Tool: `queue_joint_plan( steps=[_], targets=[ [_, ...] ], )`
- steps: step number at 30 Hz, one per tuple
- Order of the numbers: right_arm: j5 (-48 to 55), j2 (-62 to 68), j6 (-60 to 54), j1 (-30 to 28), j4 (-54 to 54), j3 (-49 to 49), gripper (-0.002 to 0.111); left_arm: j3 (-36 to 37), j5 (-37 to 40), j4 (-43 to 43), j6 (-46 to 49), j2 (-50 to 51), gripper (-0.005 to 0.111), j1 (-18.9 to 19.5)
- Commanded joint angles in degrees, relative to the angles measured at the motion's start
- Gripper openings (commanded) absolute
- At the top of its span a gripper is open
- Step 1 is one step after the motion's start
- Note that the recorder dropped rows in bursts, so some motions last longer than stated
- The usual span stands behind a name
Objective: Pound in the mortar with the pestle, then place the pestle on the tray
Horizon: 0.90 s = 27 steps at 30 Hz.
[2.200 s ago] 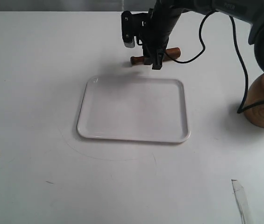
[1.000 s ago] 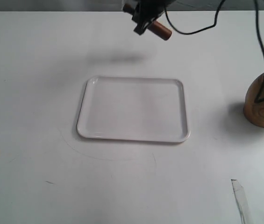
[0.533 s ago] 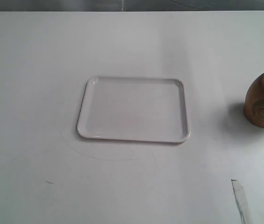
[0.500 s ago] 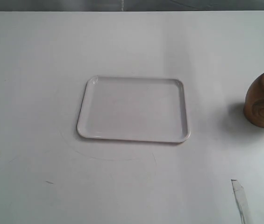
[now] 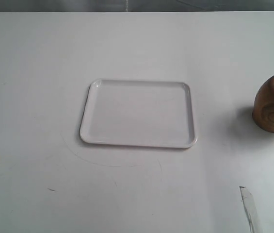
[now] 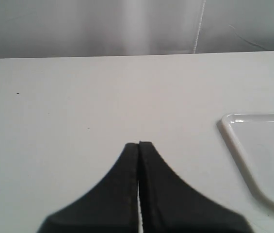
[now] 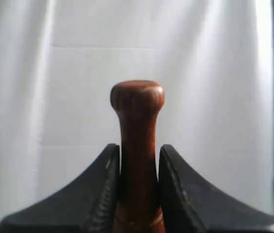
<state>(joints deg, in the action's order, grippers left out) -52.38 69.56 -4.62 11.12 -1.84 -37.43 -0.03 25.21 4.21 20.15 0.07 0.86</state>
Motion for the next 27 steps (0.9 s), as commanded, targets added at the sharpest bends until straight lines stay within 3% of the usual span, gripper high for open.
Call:
queue_joint_plan(
  steps=[1,11,14,20,22,27],
  targets=[
    [-0.8,-0.8,20.4,-1.3,-15.8,3.8,0.000,0.0,-0.2,-0.4,-0.5,-0.1,0.000,-0.4],
    [-17.6,-3.3,16.6,-1.3,2.7,30.0,0.000,0.0,-0.2,-0.4,-0.5,-0.1,0.000,-0.4],
    [-15.7,-4.8,16.6,-1.3,6.0,36.0,0.000,0.0,-0.2,-0.4,-0.5,-0.1,0.000,-0.4],
    [-16.2,-5.3,6.2,-1.3,9.6,37.1,0.000,0.0,-0.2,-0.4,-0.5,-0.1,0.000,-0.4],
    [-12.0,-5.0,2.1,-1.3,11.9,34.6,0.000,0.0,-0.2,-0.4,-0.5,-0.1,0.000,-0.4],
    [-13.3,4.6,-0.3,-1.3,10.4,28.9,0.000,0.0,-0.2,-0.4,-0.5,-0.1,0.000,-0.4]
  ],
)
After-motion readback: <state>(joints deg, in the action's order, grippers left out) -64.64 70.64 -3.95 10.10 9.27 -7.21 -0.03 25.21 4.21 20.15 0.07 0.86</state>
